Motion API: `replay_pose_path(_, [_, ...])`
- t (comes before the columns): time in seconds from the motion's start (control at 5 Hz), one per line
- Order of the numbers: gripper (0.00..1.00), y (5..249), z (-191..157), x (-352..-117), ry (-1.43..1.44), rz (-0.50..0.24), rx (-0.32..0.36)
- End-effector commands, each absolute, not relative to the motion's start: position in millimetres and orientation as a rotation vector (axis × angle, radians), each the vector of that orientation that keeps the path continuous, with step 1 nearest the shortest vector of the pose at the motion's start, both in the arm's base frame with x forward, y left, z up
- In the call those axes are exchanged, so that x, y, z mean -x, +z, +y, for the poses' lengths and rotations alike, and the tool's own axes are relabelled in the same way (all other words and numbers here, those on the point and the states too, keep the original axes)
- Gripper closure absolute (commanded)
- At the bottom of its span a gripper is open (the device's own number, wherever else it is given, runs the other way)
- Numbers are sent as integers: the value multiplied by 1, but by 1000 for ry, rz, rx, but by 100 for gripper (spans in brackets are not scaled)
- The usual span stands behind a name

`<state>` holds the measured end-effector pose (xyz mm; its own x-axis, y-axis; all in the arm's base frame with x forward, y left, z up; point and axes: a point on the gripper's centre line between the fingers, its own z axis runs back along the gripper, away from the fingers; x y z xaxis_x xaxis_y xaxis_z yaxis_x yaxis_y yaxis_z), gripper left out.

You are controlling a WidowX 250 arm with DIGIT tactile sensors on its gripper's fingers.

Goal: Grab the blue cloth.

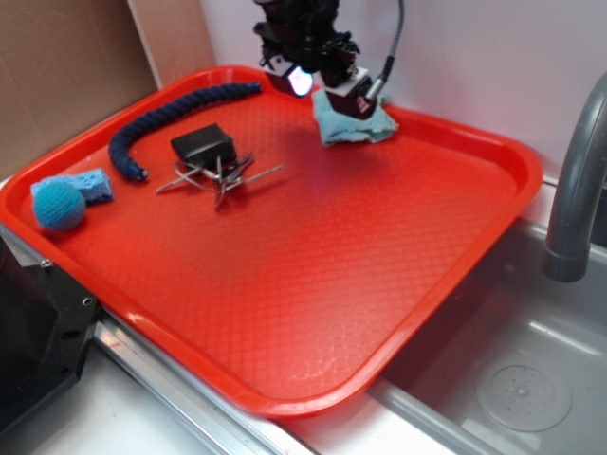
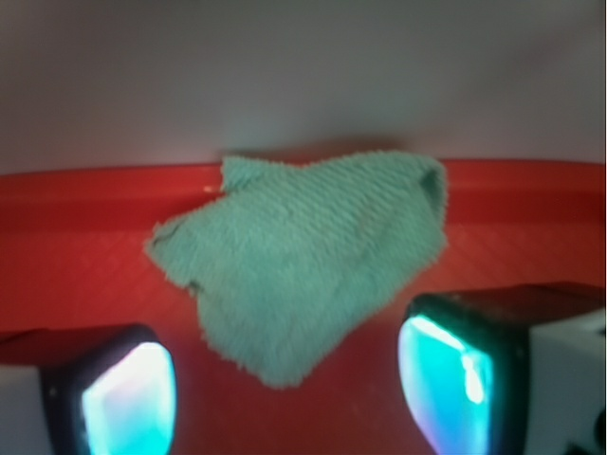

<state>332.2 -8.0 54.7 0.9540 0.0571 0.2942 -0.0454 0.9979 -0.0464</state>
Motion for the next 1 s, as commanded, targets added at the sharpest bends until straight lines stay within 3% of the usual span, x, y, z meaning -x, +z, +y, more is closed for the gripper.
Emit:
replay_pose_path(0.0, [0, 42, -9, -351, 27, -290, 2])
replay_pose_path(0.2, [0, 35, -8, -351, 38, -267, 7])
replay_pose_path(0.4, [100, 29, -2, -335, -64, -309, 25])
replay_pose_path(0.8, [100, 26, -9, -322, -81, -285, 22])
